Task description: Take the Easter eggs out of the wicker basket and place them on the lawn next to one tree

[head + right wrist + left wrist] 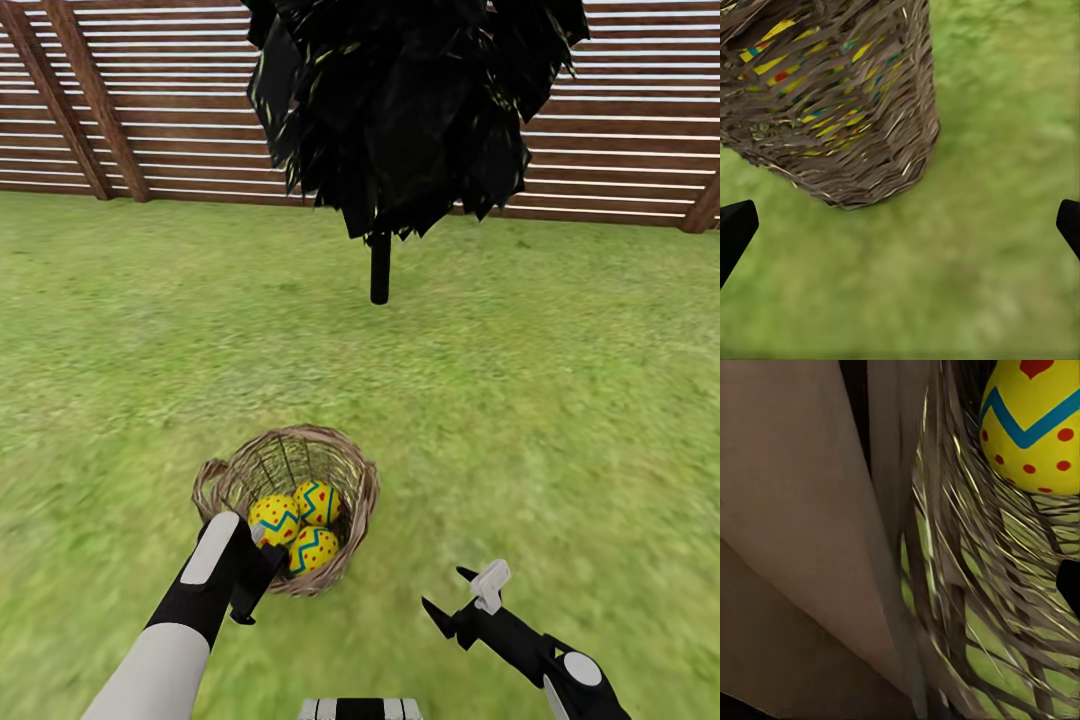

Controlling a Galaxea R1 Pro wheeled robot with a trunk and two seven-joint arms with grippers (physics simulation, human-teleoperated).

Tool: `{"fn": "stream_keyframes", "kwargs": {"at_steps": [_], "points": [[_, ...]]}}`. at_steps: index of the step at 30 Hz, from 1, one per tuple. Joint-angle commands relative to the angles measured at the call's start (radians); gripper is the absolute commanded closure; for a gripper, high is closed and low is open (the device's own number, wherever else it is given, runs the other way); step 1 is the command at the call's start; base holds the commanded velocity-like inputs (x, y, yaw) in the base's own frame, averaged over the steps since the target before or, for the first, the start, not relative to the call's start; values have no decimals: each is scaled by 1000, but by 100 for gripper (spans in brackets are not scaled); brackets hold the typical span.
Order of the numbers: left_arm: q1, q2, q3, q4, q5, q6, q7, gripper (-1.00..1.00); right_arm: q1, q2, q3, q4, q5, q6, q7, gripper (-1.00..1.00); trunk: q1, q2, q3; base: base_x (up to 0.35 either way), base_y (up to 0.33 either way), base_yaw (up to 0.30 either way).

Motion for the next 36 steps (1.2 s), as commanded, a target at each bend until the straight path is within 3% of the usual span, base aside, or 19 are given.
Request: {"fn": "stream_keyframes", "kwargs": {"at_steps": [1,2,3,7,11,23,28,36], "points": [[0,-1,4,-1,3,8,5,-100,0,0,0,3,5,-6,2,-100,0,-1,-1,0,0,0],[0,-1,4,-1,3,9,5,-100,0,0,0,8,5,-6,0,-100,0,-1,-1,0,0,0],[0,-1,4,-2,4,9,5,100,0,0,0,10,5,-6,0,-100,0,-1,-1,0,0,0],[0,-1,3,-2,6,11,5,100,0,1,0,14,6,-6,-2,-100,0,-1,-1,0,0,0],[0,0,1,-2,34,11,5,100,0,1,-1,26,6,-6,-3,-100,0,-1,-1,0,0,0],[0,0,2,-2,34,17,6,100,0,1,-2,42,5,-3,-4,-100,0,-1,-1,0,0,0],[0,0,2,-5,34,19,8,100,0,1,-3,40,5,63,-5,-100,0,-1,-1,0,0,0],[0,-4,-4,-12,34,22,8,100,0,3,-2,36,3,66,-5,-100,-23,41,31,0,0,0]]}}
